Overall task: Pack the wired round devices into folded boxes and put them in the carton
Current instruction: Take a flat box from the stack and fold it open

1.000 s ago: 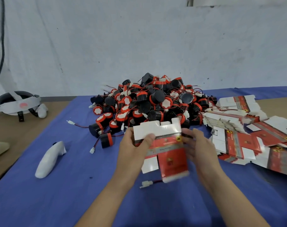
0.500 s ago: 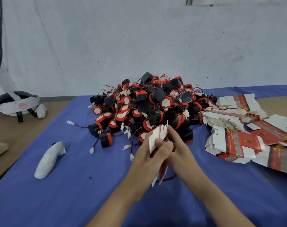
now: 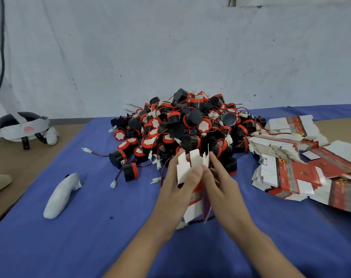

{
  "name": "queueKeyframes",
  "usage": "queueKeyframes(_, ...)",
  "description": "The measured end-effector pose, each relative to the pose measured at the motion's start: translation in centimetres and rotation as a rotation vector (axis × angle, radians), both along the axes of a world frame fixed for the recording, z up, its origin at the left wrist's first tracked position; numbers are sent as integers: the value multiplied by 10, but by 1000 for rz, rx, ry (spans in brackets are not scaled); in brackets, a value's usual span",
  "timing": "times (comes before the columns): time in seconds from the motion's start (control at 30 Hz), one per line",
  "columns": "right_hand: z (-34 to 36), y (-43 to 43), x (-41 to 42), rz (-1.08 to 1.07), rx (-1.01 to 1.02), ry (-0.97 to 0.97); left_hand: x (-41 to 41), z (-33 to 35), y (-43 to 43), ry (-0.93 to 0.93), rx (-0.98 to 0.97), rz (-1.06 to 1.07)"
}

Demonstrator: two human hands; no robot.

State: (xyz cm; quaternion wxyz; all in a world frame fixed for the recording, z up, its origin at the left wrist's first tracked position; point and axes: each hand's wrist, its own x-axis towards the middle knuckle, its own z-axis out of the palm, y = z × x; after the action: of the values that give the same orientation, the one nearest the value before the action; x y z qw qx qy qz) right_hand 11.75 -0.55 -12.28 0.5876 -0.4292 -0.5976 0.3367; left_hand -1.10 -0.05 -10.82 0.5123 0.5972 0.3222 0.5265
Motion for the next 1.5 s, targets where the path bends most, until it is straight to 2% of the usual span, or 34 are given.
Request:
queueKeyframes(0.13,-8,-1,-4,165,-37,85,-3,-2,8,0,-36,51)
queueKeyframes(0.23,-12,-5,-12,204,-18,122,-4,-3,11,8,-25,71)
queueKeyframes(0.4,-15,-6,-20,55,116,-83,-4,-4,9,-27,-17,55)
queueKeyframes(0.57,-14,-3,-19,-5,130,-119,0,-5,4,-133,-136,4)
queueKeyframes(0.73,-13,-2,-18,-39,145,-162,4,-5,6,-205,-123,19)
queueKeyframes(0.93,-9,-3,-17,-86,185,-180,6,-5,6,-133,-126,26)
queueKeyframes(1.23,0,1,-7,31,63,22,-5,-2,8,-3,13,40)
queueKeyframes(1.4,-3,-1,-5,84,66,-16,-10,-5,10,82,68,-2)
queueKeyframes(1.5,-3,-3,-6,72,63,-110,-11,-7,9,108,98,10)
